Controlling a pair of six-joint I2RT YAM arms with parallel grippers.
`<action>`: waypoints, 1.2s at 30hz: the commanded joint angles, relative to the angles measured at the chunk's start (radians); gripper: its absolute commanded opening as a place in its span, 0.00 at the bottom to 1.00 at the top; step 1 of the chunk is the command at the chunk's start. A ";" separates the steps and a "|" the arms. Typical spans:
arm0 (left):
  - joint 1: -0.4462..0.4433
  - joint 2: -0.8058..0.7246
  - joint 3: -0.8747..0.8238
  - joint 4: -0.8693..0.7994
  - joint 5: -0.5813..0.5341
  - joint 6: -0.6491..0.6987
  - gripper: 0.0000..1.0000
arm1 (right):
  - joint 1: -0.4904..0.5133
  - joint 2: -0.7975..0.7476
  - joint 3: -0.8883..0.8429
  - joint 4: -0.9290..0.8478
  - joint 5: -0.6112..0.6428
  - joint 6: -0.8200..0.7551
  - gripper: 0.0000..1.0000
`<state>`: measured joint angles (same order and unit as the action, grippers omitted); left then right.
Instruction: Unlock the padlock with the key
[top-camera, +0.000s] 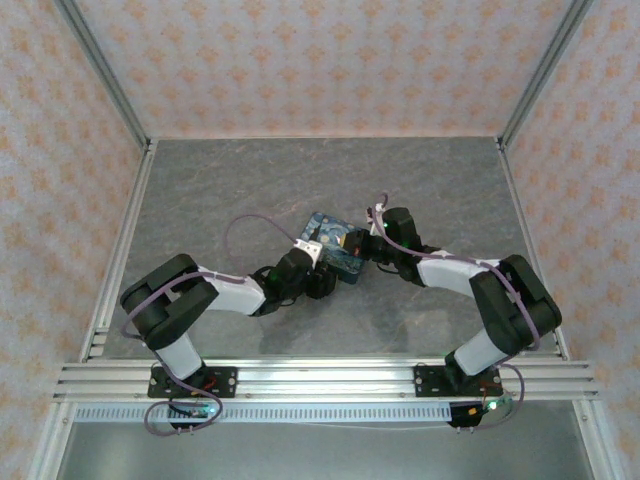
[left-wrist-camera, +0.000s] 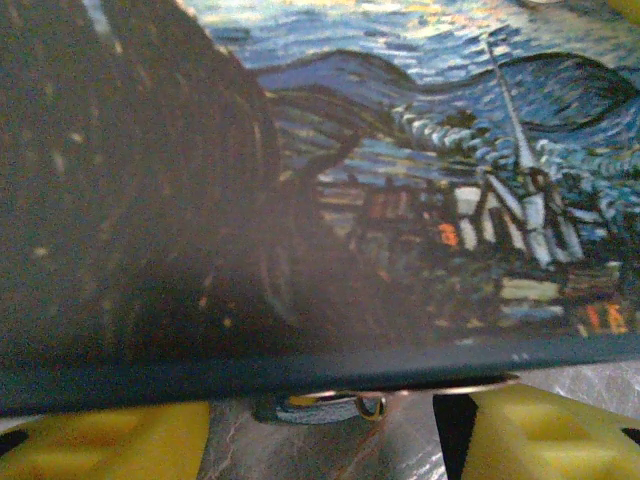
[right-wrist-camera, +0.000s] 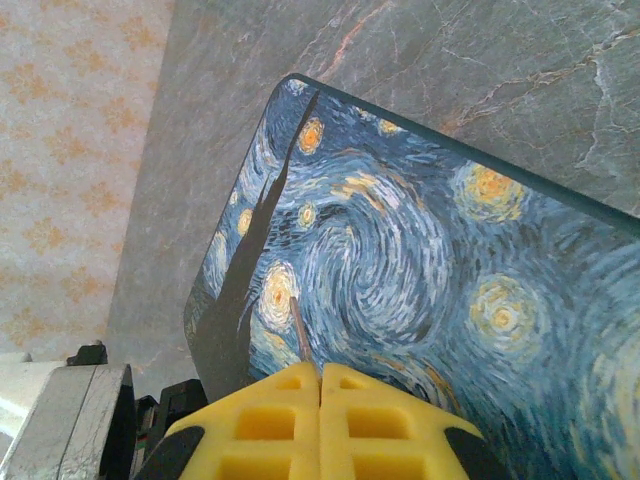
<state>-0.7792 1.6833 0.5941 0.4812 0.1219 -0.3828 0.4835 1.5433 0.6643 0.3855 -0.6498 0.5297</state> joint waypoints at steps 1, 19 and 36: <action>-0.006 0.010 0.026 0.044 0.016 0.007 0.60 | 0.003 0.003 -0.018 -0.120 0.039 -0.022 0.00; -0.031 0.010 0.036 0.046 0.032 -0.007 0.47 | 0.003 0.000 -0.015 -0.119 0.036 -0.022 0.00; -0.038 0.052 0.079 0.008 -0.031 -0.028 0.42 | 0.003 -0.009 -0.018 -0.119 0.036 -0.018 0.00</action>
<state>-0.8055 1.7180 0.6415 0.4835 0.1303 -0.3988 0.4816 1.5299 0.6643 0.3656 -0.6250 0.5262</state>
